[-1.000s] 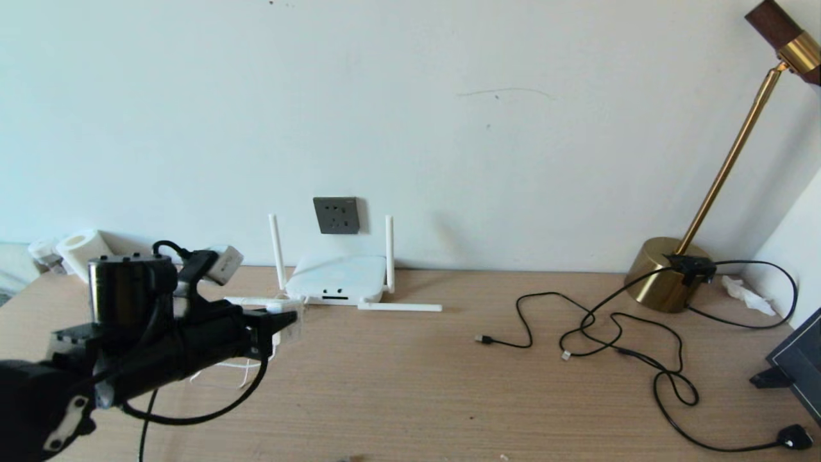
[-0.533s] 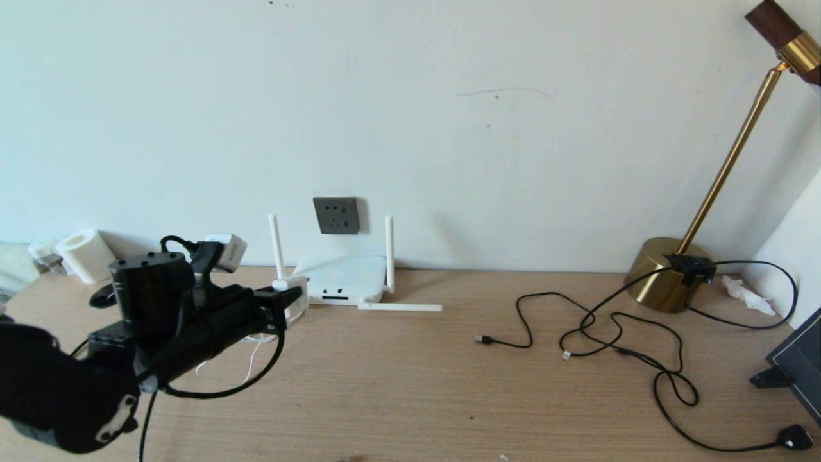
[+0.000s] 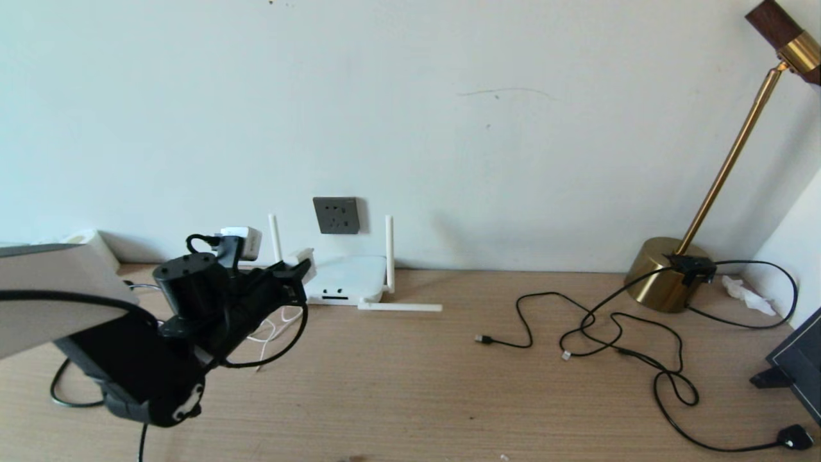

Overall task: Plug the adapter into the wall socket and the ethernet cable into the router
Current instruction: Align plug and socket

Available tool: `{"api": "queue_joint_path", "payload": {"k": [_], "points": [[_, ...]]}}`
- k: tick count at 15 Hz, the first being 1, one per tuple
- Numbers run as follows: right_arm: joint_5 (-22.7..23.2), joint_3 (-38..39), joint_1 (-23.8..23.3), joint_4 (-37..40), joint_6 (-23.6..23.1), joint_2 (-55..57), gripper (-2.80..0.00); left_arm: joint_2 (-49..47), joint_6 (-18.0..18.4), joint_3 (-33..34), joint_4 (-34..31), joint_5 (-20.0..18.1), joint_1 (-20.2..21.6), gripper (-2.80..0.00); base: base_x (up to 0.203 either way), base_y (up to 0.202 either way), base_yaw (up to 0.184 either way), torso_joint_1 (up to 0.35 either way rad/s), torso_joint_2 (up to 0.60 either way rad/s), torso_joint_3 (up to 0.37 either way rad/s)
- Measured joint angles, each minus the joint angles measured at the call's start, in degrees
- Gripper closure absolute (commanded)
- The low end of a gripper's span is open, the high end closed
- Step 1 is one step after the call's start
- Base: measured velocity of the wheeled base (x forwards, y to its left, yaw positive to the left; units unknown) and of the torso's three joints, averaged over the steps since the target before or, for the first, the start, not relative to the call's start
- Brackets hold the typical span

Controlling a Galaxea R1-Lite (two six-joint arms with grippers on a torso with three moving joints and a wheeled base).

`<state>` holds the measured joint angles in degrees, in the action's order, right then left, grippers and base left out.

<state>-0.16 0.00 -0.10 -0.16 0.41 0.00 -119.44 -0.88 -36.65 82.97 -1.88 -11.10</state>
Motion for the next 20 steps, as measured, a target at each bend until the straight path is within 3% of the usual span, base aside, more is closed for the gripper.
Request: {"api": "queue_joint_path", "payload": {"k": [6, 9, 12, 20], "points": [[0.0, 0.0, 0.0, 0.0, 0.0, 0.0, 0.00, -7.8, 3.7, -8.9, 4.2, 6.0, -4.5, 0.00, 0.000, 0.000, 0.000, 0.000, 0.00, 0.000], [0.0, 0.0, 0.0, 0.0, 0.0, 0.0, 0.00, -9.3, 4.9, -11.2, 4.2, 6.9, -4.7, 0.00, 0.000, 0.000, 0.000, 0.000, 0.00, 0.000], [0.0, 0.0, 0.0, 0.0, 0.0, 0.0, 0.00, -10.8, 5.5, -13.1, 4.2, 10.2, -4.9, 0.00, 0.000, 0.000, 0.000, 0.000, 0.00, 0.000], [0.0, 0.0, 0.0, 0.0, 0.0, 0.0, 0.00, -14.4, 5.7, -21.8, 4.2, 10.9, -4.8, 0.00, 0.000, 0.000, 0.000, 0.000, 0.00, 0.000]]}}
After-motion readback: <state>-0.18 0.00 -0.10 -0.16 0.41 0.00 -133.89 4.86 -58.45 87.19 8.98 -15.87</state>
